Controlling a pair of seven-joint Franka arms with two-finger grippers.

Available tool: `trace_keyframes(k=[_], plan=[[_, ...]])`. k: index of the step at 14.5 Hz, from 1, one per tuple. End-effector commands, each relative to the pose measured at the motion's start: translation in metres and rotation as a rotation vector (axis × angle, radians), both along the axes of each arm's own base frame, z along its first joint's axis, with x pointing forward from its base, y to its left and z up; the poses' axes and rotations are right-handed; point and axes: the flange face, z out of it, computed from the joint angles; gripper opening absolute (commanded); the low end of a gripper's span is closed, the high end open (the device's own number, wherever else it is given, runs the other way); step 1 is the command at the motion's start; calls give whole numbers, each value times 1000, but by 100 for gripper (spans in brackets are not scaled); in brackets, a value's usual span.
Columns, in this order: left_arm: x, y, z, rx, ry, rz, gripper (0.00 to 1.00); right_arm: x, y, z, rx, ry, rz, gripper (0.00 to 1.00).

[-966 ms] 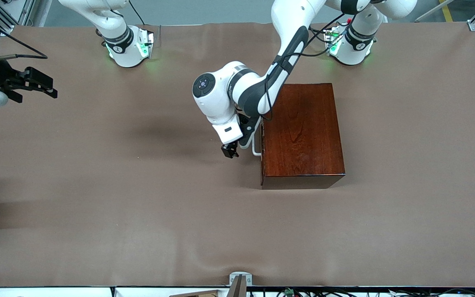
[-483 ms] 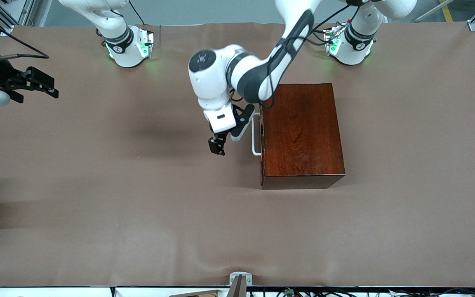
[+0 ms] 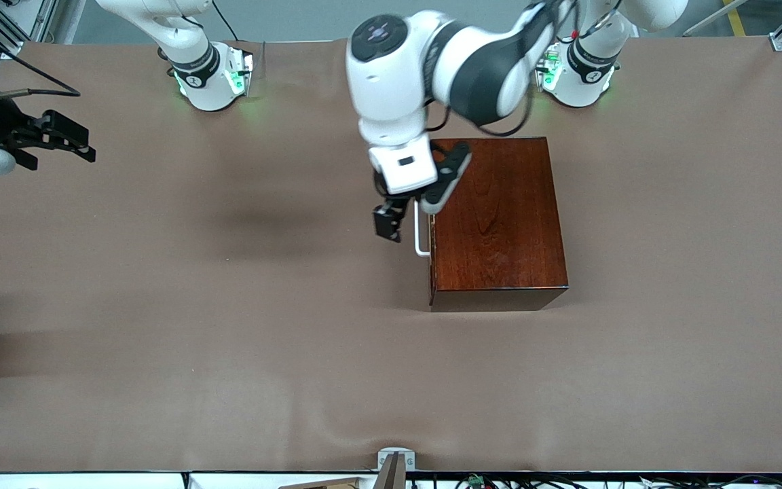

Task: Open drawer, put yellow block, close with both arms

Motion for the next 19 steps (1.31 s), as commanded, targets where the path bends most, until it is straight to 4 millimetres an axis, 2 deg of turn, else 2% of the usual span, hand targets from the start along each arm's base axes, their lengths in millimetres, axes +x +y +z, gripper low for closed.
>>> trace_keyframes(k=[1, 3, 9, 12, 19], plan=[[-3, 42, 29, 24, 36, -65, 100, -4, -2, 5, -11, -12, 9, 100], [-6, 65, 40, 31, 62, -114, 100, -4, -3, 5, -11, -12, 7, 100], [-10, 155, 79, 13, 95, -227, 100, -4, -4, 5, -11, -11, 6, 100], [-10, 188, 92, 7, 102, -261, 100, -4, -4, 4, -13, -9, 6, 100], [-3, 286, 124, 29, 152, -440, 100, -3, -5, 3, -11, -9, 4, 100]])
